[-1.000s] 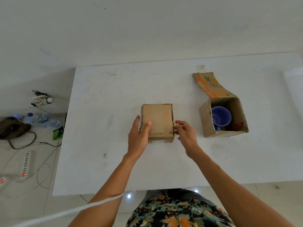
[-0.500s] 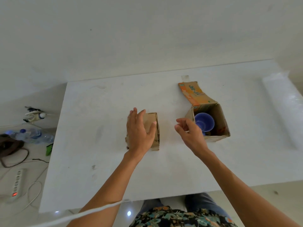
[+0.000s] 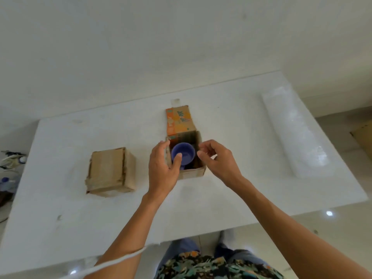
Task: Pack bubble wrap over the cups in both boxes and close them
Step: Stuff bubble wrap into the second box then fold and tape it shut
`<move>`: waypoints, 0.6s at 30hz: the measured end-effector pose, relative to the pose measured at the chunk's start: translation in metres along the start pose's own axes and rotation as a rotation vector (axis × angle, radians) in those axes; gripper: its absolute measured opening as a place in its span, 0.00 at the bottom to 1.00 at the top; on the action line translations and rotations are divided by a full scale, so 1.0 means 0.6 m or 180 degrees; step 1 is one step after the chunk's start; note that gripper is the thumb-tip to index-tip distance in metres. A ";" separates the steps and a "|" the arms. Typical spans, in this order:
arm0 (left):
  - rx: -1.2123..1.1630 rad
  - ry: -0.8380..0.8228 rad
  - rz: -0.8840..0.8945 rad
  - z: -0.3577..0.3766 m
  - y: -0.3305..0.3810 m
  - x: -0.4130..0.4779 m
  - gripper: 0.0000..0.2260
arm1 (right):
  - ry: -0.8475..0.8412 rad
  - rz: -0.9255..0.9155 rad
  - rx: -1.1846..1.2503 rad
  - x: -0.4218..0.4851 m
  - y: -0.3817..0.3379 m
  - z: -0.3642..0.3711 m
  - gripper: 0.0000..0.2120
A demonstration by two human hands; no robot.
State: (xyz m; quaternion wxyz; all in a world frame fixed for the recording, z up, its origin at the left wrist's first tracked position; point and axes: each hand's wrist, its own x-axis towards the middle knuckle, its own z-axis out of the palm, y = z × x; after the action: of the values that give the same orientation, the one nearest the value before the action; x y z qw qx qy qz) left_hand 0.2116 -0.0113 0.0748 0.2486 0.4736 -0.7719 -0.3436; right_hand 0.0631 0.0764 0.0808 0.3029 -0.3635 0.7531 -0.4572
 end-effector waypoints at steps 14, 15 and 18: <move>-0.0350 -0.0814 -0.0308 0.210 0.135 0.034 0.17 | 0.0686 0.0458 -0.0352 0.015 0.120 -0.237 0.08; -0.0375 -0.0890 -0.0360 0.224 0.144 0.034 0.17 | 0.0738 0.0485 -0.0329 0.019 0.129 -0.257 0.08; -0.0371 -0.1157 -0.0591 0.265 0.173 0.041 0.16 | 0.0724 0.0544 -0.0337 0.036 0.163 -0.313 0.08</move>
State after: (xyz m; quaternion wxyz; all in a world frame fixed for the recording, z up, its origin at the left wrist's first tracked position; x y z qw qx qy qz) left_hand 0.0301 0.0461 0.0540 0.0995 0.4577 -0.7359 -0.4889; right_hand -0.1232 0.1774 0.0639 0.2338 -0.2594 0.8338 -0.4276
